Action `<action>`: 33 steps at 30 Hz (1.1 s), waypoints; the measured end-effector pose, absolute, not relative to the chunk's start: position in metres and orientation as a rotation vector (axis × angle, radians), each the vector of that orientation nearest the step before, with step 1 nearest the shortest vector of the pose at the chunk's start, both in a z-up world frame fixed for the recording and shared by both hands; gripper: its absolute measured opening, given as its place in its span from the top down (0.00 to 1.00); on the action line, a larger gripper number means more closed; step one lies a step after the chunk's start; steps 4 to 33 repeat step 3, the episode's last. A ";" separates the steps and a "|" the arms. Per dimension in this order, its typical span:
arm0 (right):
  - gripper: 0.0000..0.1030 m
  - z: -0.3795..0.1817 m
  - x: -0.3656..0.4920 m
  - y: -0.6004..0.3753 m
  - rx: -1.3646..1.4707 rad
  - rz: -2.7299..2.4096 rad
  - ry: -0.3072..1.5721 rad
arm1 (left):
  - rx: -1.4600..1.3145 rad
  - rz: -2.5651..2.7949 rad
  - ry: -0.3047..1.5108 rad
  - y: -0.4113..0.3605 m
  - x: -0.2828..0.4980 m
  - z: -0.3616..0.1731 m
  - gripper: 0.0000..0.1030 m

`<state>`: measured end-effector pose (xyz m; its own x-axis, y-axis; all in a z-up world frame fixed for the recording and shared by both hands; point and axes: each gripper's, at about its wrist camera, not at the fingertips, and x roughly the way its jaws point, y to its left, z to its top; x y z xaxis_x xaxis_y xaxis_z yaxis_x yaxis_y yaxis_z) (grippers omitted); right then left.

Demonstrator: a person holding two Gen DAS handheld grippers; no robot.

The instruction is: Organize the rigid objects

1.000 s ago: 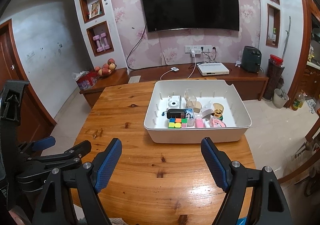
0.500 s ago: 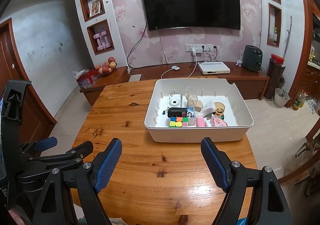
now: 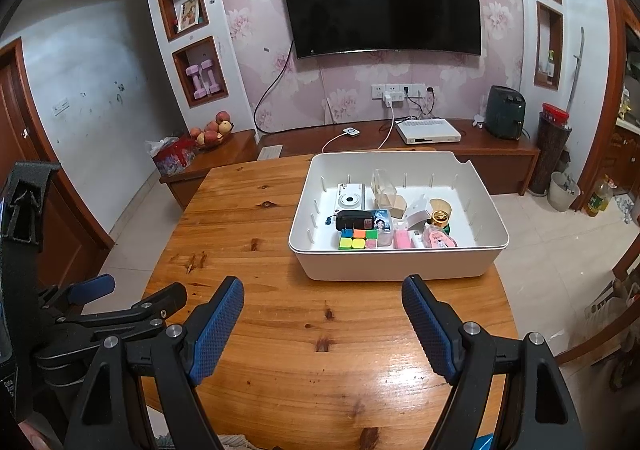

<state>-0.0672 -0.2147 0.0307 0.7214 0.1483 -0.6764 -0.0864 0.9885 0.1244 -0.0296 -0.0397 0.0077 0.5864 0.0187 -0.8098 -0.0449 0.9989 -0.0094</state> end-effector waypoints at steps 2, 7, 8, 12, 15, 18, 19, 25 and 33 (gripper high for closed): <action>0.20 0.030 -0.067 -0.215 0.087 0.130 0.756 | -0.032 0.038 0.950 -0.039 -0.029 0.006 0.04; 0.20 0.030 -0.066 -0.215 0.087 0.129 0.757 | -0.031 0.039 0.952 -0.039 -0.028 0.005 0.04; 0.20 0.030 -0.066 -0.215 0.087 0.129 0.757 | -0.031 0.039 0.952 -0.039 -0.028 0.005 0.04; 0.20 0.030 -0.066 -0.215 0.087 0.129 0.757 | -0.031 0.039 0.952 -0.039 -0.028 0.005 0.04; 0.20 0.030 -0.066 -0.215 0.087 0.129 0.757 | -0.031 0.039 0.952 -0.039 -0.028 0.005 0.04; 0.20 0.030 -0.066 -0.215 0.087 0.129 0.757 | -0.031 0.039 0.952 -0.039 -0.028 0.005 0.04; 0.20 0.030 -0.066 -0.215 0.087 0.129 0.757 | -0.031 0.039 0.952 -0.039 -0.028 0.005 0.04; 0.20 0.030 -0.066 -0.215 0.087 0.129 0.757 | -0.031 0.039 0.952 -0.039 -0.028 0.005 0.04; 0.20 0.030 -0.066 -0.215 0.087 0.129 0.757 | -0.031 0.039 0.952 -0.039 -0.028 0.005 0.04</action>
